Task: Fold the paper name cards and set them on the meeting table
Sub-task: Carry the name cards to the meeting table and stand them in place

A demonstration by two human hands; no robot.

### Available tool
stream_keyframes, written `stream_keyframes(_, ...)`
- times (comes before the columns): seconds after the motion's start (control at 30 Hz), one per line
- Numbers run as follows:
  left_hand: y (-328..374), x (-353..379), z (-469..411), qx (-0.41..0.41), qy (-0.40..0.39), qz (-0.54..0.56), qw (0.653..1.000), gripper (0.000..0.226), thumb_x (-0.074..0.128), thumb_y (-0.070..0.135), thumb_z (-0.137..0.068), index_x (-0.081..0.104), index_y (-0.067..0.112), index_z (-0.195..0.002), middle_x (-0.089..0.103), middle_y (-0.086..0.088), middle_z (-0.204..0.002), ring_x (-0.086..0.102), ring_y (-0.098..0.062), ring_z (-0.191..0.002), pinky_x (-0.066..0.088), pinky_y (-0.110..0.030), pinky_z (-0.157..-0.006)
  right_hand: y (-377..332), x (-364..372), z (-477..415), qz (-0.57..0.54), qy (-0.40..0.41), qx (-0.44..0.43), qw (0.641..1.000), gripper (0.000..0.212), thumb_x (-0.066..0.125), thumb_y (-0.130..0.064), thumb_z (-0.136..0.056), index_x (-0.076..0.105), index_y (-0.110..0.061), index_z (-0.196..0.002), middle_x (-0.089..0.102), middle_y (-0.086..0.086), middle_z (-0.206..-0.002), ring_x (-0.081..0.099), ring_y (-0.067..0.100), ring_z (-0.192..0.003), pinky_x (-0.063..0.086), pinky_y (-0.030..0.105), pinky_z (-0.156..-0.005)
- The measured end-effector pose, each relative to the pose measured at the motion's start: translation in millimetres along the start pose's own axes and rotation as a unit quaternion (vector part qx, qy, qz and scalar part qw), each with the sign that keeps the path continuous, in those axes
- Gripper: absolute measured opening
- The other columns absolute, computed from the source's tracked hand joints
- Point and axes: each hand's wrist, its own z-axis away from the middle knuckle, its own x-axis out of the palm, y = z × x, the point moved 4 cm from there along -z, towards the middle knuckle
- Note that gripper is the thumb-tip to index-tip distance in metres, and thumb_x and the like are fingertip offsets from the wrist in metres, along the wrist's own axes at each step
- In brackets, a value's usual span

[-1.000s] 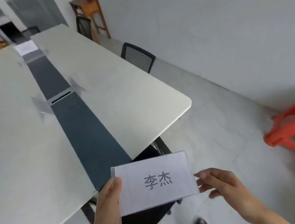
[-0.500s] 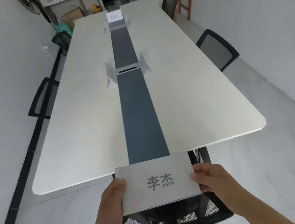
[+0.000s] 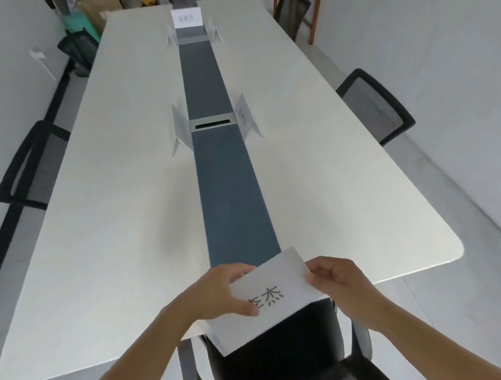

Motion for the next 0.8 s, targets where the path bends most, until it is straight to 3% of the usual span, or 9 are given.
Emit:
stream_keyframes(0.1, -18.5, -5.7, -34.3, -0.004, -0.021, 0.019, 1.000, 0.034, 0.080, 0.032, -0.072, 0.064, 0.029, -0.101, 0.070, 0.011, -0.101, 0.068, -0.011, -0.091, 0.057, -0.023, -0.078, 4.8, 7.9, -33.0, 0.010, 0.007, 0.009, 1.000, 0.017, 0.057, -0.014, -0.093, 0.073, -0.020, -0.093, 0.076, -0.006, -0.089, 0.066, 0.003, -0.081, 0.049, 0.012, -0.073)
stream_keyframes(0.27, -48.7, -18.2, -77.9, -0.020, 0.013, 0.021, 0.999, 0.040, 0.079, 0.041, -0.070, 0.067, 0.025, -0.104, 0.072, 0.007, -0.103, 0.068, -0.016, -0.092, 0.058, -0.039, -0.084, 21.8, 18.2, -87.3, -0.003, 0.010, 0.041, 0.999, 0.015, 0.057, -0.018, -0.094, 0.072, -0.017, -0.095, 0.074, 0.000, -0.092, 0.063, 0.009, -0.081, 0.048, 0.019, -0.072)
stream_keyframes(0.47, -62.2, -49.4, -124.7, -0.033, 0.049, -0.086, 0.995, 0.038, 0.075, 0.044, -0.072, 0.066, 0.024, -0.103, 0.072, 0.008, -0.101, 0.065, -0.018, -0.091, 0.053, -0.038, -0.083, 45.8, 23.2, -138.8, -0.026, 0.022, 0.085, 0.996, 0.019, 0.058, -0.030, -0.092, 0.067, -0.022, -0.107, 0.071, -0.007, -0.096, 0.064, 0.011, -0.091, 0.052, 0.027, -0.077)
stream_keyframes(0.57, -54.3, -78.2, -148.8, -0.026, 0.105, -0.172, 0.979, 0.037, 0.071, 0.046, -0.075, 0.063, 0.028, -0.106, 0.071, 0.008, -0.103, 0.063, -0.019, -0.093, 0.047, -0.033, -0.078, 77.3, 8.1, -160.7, 0.144, 0.088, 0.092, 0.981, 0.038, 0.051, -0.046, -0.092, 0.058, -0.026, -0.124, 0.063, -0.003, -0.125, 0.057, 0.018, -0.116, 0.047, 0.033, -0.092)
stream_keyframes(0.67, -44.1, -107.1, -178.2, -0.024, 0.158, -0.235, 0.959, 0.041, 0.069, 0.043, -0.079, 0.059, 0.029, -0.116, 0.070, 0.004, -0.108, 0.063, -0.023, -0.097, 0.045, -0.034, -0.081, 117.9, -0.9, -171.8, 0.395, 0.090, 0.098, 0.909, 0.057, 0.039, -0.053, -0.094, 0.036, -0.026, -0.144, 0.030, 0.004, -0.156, 0.026, 0.025, -0.143, 0.033, 0.042, -0.109)
stream_keyframes(0.73, -40.8, -122.8, -199.1, -0.029, 0.177, -0.263, 0.948, 0.044, 0.067, 0.042, -0.081, 0.057, 0.029, -0.122, 0.070, 0.002, -0.111, 0.063, -0.025, -0.100, 0.046, -0.035, -0.083, 139.3, 1.1, -174.2, 0.480, 0.084, 0.077, 0.870, 0.065, 0.026, -0.057, -0.094, 0.023, -0.024, -0.150, 0.012, 0.009, -0.162, 0.007, 0.027, -0.150, 0.021, 0.043, -0.116)
stream_keyframes(0.8, -40.6, -134.9, -218.7, -0.036, 0.188, -0.286, 0.939, 0.045, 0.066, 0.041, -0.082, 0.055, 0.029, -0.124, 0.070, 0.001, -0.112, 0.063, -0.026, -0.101, 0.046, -0.036, -0.083, 154.0, 5.7, -174.2, 0.517, 0.092, 0.053, 0.849, 0.071, 0.013, -0.058, -0.092, 0.016, -0.022, -0.153, 0.005, 0.011, -0.163, 0.001, 0.028, -0.150, 0.014, 0.044, -0.119)
